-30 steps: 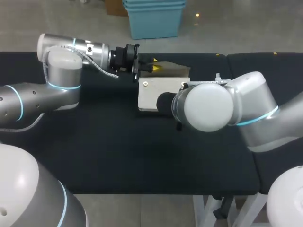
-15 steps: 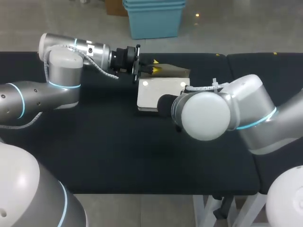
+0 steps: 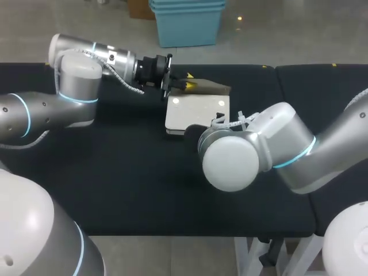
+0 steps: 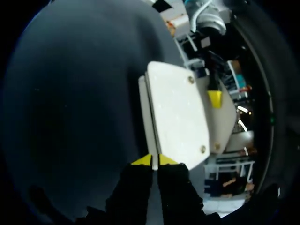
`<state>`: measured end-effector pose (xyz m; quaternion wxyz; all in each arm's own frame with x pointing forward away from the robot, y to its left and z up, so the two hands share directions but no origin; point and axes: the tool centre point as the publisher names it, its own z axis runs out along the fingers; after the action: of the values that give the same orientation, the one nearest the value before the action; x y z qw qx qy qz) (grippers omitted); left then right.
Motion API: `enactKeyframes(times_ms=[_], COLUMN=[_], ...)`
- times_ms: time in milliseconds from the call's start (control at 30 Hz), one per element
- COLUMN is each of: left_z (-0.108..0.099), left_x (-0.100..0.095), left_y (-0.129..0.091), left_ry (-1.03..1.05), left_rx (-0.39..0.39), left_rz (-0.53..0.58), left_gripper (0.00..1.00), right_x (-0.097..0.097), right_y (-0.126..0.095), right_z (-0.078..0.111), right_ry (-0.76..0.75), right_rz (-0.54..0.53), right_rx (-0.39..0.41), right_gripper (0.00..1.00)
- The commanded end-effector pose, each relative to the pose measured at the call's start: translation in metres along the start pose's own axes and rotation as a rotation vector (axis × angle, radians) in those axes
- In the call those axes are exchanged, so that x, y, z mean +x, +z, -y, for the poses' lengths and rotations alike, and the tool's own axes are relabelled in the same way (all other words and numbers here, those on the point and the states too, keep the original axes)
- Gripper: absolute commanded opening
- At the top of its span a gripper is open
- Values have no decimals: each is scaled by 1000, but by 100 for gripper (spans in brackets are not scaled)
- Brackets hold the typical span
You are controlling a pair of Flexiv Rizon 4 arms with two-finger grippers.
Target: Pick up the bag, open it, inspect its contents, close it, and place it on the opposite side
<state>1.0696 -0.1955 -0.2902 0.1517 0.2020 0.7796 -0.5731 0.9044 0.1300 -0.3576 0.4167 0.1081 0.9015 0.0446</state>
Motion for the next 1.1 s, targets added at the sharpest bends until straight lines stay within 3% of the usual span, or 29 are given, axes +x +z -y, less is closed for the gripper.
enactKeyframes(times_ms=[33, 433, 800, 1100], left_z=[-5, -8, -9, -10], left_x=[-3, -1, -1, 3], left_y=[3, 6, 8, 12], left_ry=[3, -9, -14, -9], left_rx=[15, 34, 32, 39], left_rz=[-18, -51, -81, -115], left_gripper=[0, 0, 0, 0], right_x=[6, -3, -4, -7], right_y=[9, 19, 31, 35], right_z=[0, 8, 9, 8], right_ry=[6, 53, 54, 57], right_rz=[63, 119, 128, 146], right_rx=[11, 12, -8, -20], right_gripper=[27, 22, 32, 22])
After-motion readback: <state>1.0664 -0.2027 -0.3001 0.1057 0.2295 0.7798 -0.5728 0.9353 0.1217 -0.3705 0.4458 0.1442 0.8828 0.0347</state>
